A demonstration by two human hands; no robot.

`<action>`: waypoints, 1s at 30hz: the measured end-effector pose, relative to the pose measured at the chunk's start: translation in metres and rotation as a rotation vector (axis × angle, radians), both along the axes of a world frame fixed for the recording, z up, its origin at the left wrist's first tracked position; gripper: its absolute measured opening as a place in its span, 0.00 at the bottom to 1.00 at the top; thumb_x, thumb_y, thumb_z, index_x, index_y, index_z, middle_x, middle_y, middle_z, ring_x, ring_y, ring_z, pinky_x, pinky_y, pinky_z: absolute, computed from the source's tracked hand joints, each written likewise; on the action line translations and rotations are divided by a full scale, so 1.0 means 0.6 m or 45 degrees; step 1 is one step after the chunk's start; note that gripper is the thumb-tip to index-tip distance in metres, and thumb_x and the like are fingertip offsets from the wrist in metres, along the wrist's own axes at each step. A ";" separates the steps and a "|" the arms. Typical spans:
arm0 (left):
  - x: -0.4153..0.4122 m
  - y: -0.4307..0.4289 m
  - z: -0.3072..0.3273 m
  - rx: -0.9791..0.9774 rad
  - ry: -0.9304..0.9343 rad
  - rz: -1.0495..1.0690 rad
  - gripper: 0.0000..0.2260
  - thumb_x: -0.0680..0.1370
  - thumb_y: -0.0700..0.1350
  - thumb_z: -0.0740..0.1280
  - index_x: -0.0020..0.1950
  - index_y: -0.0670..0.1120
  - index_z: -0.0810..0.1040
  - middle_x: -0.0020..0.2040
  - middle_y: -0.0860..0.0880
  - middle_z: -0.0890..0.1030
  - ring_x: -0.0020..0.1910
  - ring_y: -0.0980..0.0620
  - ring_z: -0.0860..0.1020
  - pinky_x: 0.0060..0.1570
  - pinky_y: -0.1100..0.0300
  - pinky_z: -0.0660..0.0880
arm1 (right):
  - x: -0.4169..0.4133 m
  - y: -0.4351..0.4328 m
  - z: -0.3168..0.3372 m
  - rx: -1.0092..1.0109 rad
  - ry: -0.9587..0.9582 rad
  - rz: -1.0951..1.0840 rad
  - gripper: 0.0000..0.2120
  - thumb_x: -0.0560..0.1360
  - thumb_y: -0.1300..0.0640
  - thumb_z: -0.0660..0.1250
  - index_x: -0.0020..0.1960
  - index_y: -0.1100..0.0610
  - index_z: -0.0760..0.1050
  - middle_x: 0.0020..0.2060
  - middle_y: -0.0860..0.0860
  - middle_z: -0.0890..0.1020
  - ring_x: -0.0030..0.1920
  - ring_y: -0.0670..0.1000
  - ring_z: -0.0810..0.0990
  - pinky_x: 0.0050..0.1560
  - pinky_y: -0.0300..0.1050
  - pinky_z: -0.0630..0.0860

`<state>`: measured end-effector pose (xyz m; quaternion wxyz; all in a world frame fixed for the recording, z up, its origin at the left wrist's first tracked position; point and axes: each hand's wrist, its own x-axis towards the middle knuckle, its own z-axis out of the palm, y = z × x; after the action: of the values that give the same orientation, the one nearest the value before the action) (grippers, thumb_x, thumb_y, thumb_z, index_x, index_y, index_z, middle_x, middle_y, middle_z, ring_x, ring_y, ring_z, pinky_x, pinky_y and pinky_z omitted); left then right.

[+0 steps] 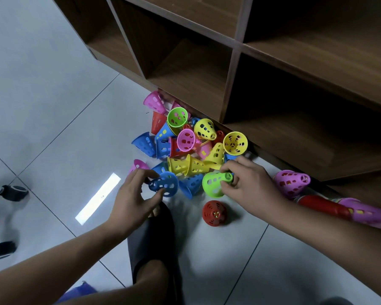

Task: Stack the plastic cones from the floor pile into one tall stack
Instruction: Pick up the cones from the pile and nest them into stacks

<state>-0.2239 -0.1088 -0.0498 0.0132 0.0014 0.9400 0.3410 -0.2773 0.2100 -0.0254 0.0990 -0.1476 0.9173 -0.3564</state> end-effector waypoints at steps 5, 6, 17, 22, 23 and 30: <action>-0.003 0.036 0.015 0.070 -0.013 -0.032 0.17 0.75 0.49 0.79 0.59 0.53 0.77 0.53 0.59 0.80 0.51 0.55 0.78 0.46 0.67 0.72 | 0.025 -0.007 0.052 -0.041 -0.062 0.105 0.09 0.72 0.54 0.75 0.50 0.49 0.79 0.45 0.44 0.72 0.36 0.47 0.75 0.40 0.43 0.74; -0.002 0.040 0.018 0.082 -0.012 -0.038 0.17 0.75 0.50 0.79 0.59 0.53 0.77 0.53 0.59 0.81 0.51 0.55 0.78 0.46 0.68 0.72 | 0.031 -0.008 0.055 -0.011 -0.080 0.143 0.09 0.72 0.53 0.74 0.50 0.49 0.78 0.45 0.44 0.72 0.37 0.46 0.75 0.42 0.44 0.74; 0.014 0.094 0.042 0.222 -0.030 -0.395 0.17 0.76 0.47 0.79 0.59 0.53 0.77 0.54 0.60 0.78 0.48 0.57 0.78 0.46 0.64 0.74 | 0.077 0.000 -0.019 0.192 -0.423 0.239 0.15 0.70 0.50 0.72 0.54 0.47 0.72 0.49 0.45 0.75 0.43 0.48 0.78 0.49 0.51 0.78; 0.024 0.121 0.028 0.160 -0.107 -0.636 0.16 0.78 0.51 0.76 0.63 0.54 0.76 0.57 0.59 0.76 0.51 0.59 0.78 0.50 0.62 0.77 | 0.097 0.005 -0.052 0.344 -0.842 0.058 0.20 0.66 0.51 0.75 0.50 0.49 0.65 0.45 0.50 0.83 0.40 0.52 0.85 0.41 0.51 0.83; 0.025 0.126 0.023 0.137 -0.115 -0.696 0.16 0.79 0.51 0.75 0.64 0.53 0.76 0.57 0.58 0.75 0.51 0.59 0.78 0.50 0.62 0.77 | 0.102 0.004 -0.060 0.239 -0.947 -0.015 0.20 0.66 0.54 0.75 0.51 0.48 0.66 0.45 0.51 0.84 0.38 0.50 0.87 0.40 0.50 0.84; 0.014 0.129 -0.014 0.062 -0.165 -0.736 0.19 0.80 0.50 0.73 0.68 0.52 0.73 0.60 0.57 0.73 0.52 0.60 0.76 0.51 0.59 0.78 | 0.093 -0.002 -0.087 -0.214 -1.097 -0.232 0.28 0.64 0.59 0.72 0.57 0.34 0.69 0.48 0.49 0.87 0.51 0.54 0.86 0.56 0.60 0.81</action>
<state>-0.2153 -0.0314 -0.0579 0.1697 0.2476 0.8894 0.3448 -0.2212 0.2088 -0.0774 0.4277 0.0883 0.7695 -0.4660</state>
